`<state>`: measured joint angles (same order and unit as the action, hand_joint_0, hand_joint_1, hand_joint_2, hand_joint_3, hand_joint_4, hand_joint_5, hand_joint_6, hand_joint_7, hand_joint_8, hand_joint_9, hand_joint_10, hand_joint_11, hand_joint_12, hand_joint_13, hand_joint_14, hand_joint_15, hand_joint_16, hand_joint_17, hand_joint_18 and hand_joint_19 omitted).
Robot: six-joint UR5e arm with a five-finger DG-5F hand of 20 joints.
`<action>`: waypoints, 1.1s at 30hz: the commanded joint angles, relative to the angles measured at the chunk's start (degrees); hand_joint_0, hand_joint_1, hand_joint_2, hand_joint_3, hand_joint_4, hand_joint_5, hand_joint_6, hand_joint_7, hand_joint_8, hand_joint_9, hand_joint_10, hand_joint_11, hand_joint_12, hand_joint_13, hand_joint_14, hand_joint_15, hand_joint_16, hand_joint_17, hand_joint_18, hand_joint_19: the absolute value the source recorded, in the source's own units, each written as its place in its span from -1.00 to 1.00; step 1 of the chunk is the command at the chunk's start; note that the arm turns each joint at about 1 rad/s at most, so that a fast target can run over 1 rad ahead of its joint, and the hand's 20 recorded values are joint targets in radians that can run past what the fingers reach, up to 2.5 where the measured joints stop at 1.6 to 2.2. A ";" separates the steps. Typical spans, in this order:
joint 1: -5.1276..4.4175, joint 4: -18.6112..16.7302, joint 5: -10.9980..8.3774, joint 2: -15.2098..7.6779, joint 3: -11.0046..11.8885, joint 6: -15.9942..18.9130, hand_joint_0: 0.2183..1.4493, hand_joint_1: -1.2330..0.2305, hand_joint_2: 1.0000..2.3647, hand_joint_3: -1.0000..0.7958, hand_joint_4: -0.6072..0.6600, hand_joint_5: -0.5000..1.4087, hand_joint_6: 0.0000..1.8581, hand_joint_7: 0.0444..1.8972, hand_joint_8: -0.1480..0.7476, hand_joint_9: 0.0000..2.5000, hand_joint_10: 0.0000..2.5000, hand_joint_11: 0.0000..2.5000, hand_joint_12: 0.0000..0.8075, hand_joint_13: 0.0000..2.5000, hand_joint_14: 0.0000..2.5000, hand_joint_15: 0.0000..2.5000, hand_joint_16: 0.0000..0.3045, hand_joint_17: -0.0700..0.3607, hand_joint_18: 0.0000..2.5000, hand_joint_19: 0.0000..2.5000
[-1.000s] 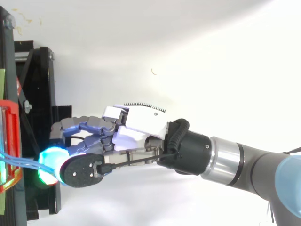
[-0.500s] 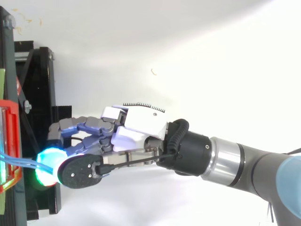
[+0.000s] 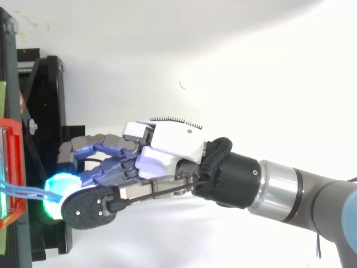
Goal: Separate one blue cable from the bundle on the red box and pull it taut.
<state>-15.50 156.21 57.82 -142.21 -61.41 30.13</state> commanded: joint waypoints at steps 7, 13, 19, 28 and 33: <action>0.38 2.96 -0.17 1.85 -0.02 -0.16 -0.28 -0.38 -0.98 -0.16 0.26 -0.64 -0.26 0.21 0.04 -0.42 -0.99 -0.68 -0.10 -0.58 -0.99 -0.83 -0.68 -0.17 -0.51 -0.64; 1.00 6.13 -0.17 2.99 -0.02 -0.52 -0.27 -0.41 -0.97 -0.12 0.26 -0.64 -0.24 0.21 0.04 -0.42 -0.99 -0.67 -0.10 -0.58 -0.99 -0.84 -0.68 -0.17 -0.51 -0.64; 1.61 9.20 -0.26 4.58 -0.02 -2.27 -0.25 -0.43 -0.97 -0.11 0.24 -0.64 -0.23 0.20 0.04 -0.42 -0.99 -0.68 -0.10 -0.58 -0.99 -0.84 -0.68 -0.17 -0.51 -0.64; 1.79 12.81 -0.34 7.21 -0.11 -5.79 -0.31 -0.31 -0.98 -0.02 0.28 -0.61 -0.30 0.30 0.06 -0.39 -0.99 -0.69 -0.07 -0.57 -0.99 -0.83 -0.66 -0.14 -0.50 -0.65; 1.79 13.25 -0.34 7.48 -0.11 -6.32 -0.31 -0.29 -0.98 0.00 0.27 -0.60 -0.32 0.33 0.08 -0.38 -0.99 -0.69 -0.06 -0.58 -0.99 -0.83 -0.66 -0.13 -0.50 -0.65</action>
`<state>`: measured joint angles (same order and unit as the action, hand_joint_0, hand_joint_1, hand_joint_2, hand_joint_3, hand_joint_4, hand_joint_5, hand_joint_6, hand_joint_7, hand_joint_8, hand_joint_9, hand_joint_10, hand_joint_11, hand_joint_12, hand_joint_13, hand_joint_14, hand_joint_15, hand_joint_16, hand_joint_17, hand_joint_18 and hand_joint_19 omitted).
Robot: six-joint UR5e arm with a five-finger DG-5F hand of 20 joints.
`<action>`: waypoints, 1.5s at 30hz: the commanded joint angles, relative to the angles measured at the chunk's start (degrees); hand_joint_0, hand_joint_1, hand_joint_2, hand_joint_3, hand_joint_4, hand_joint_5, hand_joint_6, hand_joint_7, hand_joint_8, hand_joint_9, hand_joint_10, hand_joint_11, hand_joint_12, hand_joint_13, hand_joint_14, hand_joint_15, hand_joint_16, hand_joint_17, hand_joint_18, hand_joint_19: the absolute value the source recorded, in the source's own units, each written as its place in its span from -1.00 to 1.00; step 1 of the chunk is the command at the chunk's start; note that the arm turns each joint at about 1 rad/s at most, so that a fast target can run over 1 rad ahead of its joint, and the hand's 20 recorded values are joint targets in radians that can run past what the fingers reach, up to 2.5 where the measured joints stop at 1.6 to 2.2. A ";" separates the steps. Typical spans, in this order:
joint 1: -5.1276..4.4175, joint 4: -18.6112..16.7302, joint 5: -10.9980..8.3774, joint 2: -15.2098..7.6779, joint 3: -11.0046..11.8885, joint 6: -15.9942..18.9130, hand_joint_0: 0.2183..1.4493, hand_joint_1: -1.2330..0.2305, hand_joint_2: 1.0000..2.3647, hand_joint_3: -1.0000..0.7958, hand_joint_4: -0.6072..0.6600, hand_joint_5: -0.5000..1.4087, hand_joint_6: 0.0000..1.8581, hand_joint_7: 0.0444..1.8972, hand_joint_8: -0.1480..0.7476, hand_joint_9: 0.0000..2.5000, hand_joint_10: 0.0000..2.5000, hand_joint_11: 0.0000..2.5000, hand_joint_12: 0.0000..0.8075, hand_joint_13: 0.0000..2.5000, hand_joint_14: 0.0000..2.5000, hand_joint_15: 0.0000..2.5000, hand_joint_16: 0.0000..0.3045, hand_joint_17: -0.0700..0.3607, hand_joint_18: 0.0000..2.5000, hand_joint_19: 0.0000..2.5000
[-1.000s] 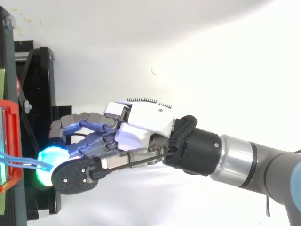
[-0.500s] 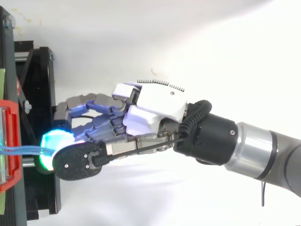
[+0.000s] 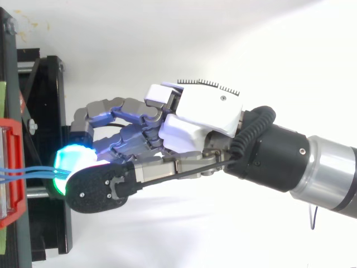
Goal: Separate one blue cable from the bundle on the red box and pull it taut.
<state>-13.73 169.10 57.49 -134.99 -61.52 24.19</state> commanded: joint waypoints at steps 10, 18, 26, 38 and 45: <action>0.02 0.52 -0.01 0.35 0.00 -0.55 -0.16 -0.43 -0.97 0.13 0.24 -0.61 -0.33 0.35 0.02 -0.40 -0.99 -0.67 -0.11 -0.60 -0.99 -0.83 -0.68 -0.17 -0.55 -0.63; 0.02 0.52 -0.01 0.35 0.08 -1.16 -0.07 -0.49 -0.97 0.11 0.13 -0.63 -0.36 0.34 -0.05 -0.48 -0.99 -0.71 -0.15 -0.68 -1.00 -0.85 -0.69 -0.18 -0.64 -0.63; 0.02 0.44 -0.01 0.35 0.00 -2.30 -0.06 -0.53 -0.97 0.10 -0.01 -0.66 -0.40 0.33 -0.13 -0.60 -0.99 -0.74 -0.16 -0.76 -1.00 -0.88 -0.69 -0.18 -0.70 -0.66; 0.02 0.35 -0.01 0.35 0.00 -2.30 -0.07 -0.58 -0.97 0.14 -0.05 -0.67 -0.43 0.33 -0.18 -0.74 -0.99 -0.77 -0.26 -1.00 -1.00 -1.00 -0.69 -0.19 -1.00 -0.87; 0.02 0.35 -0.01 0.35 0.00 -2.30 -0.08 -0.58 -0.97 0.13 -0.01 -0.67 -0.44 0.33 -0.17 -0.74 -0.99 -0.79 -0.26 -1.00 -1.00 -1.00 -0.69 -0.19 -1.00 -0.89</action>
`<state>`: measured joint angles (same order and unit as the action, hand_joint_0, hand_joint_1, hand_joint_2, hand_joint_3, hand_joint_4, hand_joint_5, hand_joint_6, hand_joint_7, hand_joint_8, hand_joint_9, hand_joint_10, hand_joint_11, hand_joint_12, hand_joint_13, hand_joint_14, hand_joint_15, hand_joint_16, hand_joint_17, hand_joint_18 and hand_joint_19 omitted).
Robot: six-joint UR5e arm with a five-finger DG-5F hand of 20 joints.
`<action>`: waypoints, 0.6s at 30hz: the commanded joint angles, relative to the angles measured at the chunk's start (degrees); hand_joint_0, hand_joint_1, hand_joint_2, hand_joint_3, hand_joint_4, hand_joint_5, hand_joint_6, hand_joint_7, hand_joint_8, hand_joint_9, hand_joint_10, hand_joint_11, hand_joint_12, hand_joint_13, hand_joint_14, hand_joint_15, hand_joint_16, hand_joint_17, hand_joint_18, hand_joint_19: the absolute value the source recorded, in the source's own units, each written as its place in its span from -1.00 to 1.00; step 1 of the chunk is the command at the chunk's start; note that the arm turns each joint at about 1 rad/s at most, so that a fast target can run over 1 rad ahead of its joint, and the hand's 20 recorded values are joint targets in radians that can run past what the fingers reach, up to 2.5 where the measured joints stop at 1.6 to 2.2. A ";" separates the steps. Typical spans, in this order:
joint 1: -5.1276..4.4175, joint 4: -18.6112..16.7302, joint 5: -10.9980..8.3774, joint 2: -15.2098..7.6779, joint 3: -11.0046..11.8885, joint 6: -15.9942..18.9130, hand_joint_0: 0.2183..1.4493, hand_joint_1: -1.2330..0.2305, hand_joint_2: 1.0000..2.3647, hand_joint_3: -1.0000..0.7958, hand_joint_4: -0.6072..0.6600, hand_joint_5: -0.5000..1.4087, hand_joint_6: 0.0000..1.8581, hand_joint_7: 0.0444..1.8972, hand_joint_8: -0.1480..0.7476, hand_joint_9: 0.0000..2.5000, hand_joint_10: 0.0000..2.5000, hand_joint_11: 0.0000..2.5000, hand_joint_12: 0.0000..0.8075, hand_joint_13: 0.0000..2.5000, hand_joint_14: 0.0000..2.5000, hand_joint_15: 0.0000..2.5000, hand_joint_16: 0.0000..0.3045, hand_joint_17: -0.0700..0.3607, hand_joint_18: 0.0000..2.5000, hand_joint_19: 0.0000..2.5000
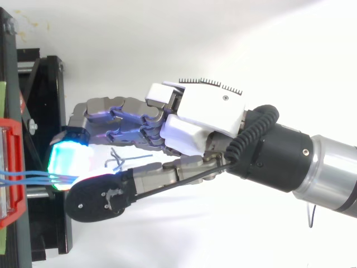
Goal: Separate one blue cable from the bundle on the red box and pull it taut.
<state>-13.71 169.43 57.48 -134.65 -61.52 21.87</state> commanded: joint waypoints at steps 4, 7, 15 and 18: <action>0.00 0.02 0.00 0.00 0.00 0.01 -0.12 -0.57 -0.98 0.07 0.05 -0.66 -0.44 0.33 -0.14 -0.69 -0.99 -0.77 -0.24 -0.99 -1.00 -1.00 -0.69 -0.18 -0.99 -0.88; 0.00 0.02 0.00 0.00 0.00 0.01 -0.14 -0.57 -0.97 -0.02 0.10 -0.65 -0.44 0.36 -0.10 -0.64 -0.99 -0.77 -0.21 -0.92 -1.00 -1.00 -0.68 -0.17 -0.90 -0.90; 0.00 0.11 0.18 0.00 0.00 0.01 -0.25 -0.30 -0.98 0.07 0.27 -0.60 -0.33 0.33 0.04 -0.44 -0.99 -0.74 -0.13 -0.80 -1.00 -0.98 -0.67 -0.15 -0.78 -0.85; 0.00 0.11 0.00 -0.09 -0.18 0.01 -0.28 -0.16 -0.99 0.06 0.28 -0.59 -0.35 0.34 0.08 -0.41 -0.99 -0.74 -0.09 -0.78 -1.00 -0.97 -0.65 -0.11 -0.76 -0.84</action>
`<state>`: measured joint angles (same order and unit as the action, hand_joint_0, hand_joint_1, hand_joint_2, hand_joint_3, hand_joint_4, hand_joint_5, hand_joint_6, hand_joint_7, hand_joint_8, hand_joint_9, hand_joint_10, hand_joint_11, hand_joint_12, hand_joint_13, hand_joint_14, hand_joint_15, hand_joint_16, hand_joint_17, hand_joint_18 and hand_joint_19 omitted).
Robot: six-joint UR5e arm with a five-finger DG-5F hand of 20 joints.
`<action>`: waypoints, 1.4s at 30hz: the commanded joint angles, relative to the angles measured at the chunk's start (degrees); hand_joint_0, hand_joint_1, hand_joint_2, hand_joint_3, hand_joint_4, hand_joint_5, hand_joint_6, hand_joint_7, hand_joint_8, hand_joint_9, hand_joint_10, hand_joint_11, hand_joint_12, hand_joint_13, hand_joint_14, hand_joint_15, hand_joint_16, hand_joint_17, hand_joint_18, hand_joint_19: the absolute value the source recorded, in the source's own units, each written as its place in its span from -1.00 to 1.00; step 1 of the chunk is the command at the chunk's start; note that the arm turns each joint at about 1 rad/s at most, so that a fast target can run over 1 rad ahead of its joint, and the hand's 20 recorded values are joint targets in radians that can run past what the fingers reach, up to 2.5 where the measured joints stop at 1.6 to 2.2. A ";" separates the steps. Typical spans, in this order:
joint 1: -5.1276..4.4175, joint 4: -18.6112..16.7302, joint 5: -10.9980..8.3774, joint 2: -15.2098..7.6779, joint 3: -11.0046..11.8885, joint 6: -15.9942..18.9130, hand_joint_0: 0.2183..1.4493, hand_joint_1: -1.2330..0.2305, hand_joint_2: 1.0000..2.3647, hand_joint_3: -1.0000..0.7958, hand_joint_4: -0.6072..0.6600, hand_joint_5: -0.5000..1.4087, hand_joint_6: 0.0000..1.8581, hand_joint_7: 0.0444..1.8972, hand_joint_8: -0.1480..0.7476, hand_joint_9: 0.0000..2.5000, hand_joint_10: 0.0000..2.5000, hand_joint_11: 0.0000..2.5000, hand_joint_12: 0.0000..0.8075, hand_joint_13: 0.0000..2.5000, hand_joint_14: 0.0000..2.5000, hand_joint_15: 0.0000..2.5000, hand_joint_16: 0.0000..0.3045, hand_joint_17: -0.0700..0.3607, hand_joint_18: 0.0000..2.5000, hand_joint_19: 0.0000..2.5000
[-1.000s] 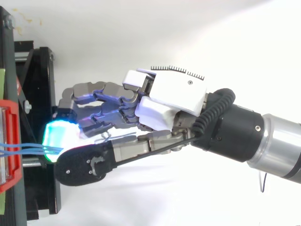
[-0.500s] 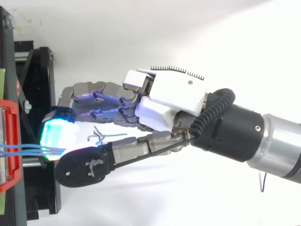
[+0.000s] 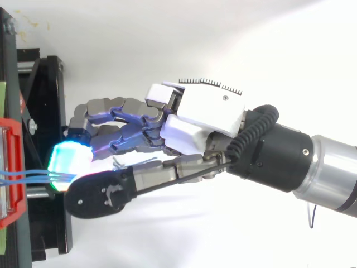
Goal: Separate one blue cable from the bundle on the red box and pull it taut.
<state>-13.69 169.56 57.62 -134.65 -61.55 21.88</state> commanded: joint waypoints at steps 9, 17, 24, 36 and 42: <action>-0.37 -3.19 -0.23 0.00 -2.96 -0.09 -0.32 -0.01 -0.98 -0.06 0.25 -0.58 -0.39 0.42 0.05 -0.41 -0.99 -0.75 -0.12 -0.78 -1.00 -0.96 -0.67 -0.15 -0.78 -0.82; -0.46 -4.24 -0.23 0.00 -2.96 -0.70 -0.33 0.04 -0.98 -0.11 0.30 -0.55 -0.44 0.51 0.06 -0.38 -0.99 -0.74 -0.13 -0.76 -1.00 -0.95 -0.67 -0.16 -0.78 -0.81; -0.55 -4.24 -0.23 -0.09 -2.96 -0.97 -0.34 0.04 -0.98 -0.15 0.38 -0.53 -0.46 0.55 0.03 -0.36 -0.99 -0.74 -0.14 -0.75 -1.00 -0.95 -0.68 -0.17 -0.78 -0.80; -0.46 -4.24 -0.23 -0.09 -3.05 -1.05 -0.36 0.08 -0.98 -0.29 0.42 -0.53 -0.46 0.49 0.04 -0.36 -0.99 -0.75 -0.15 -0.74 -1.00 -0.95 -0.69 -0.18 -0.77 -0.80; -0.55 -4.33 -0.23 -0.09 -3.14 -1.41 -0.38 0.12 -0.99 -0.34 0.44 -0.52 -0.46 0.49 0.05 -0.35 -0.99 -0.75 -0.15 -0.73 -1.00 -0.95 -0.69 -0.18 -0.76 -0.80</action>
<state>-14.25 165.26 57.39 -134.72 -64.63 20.67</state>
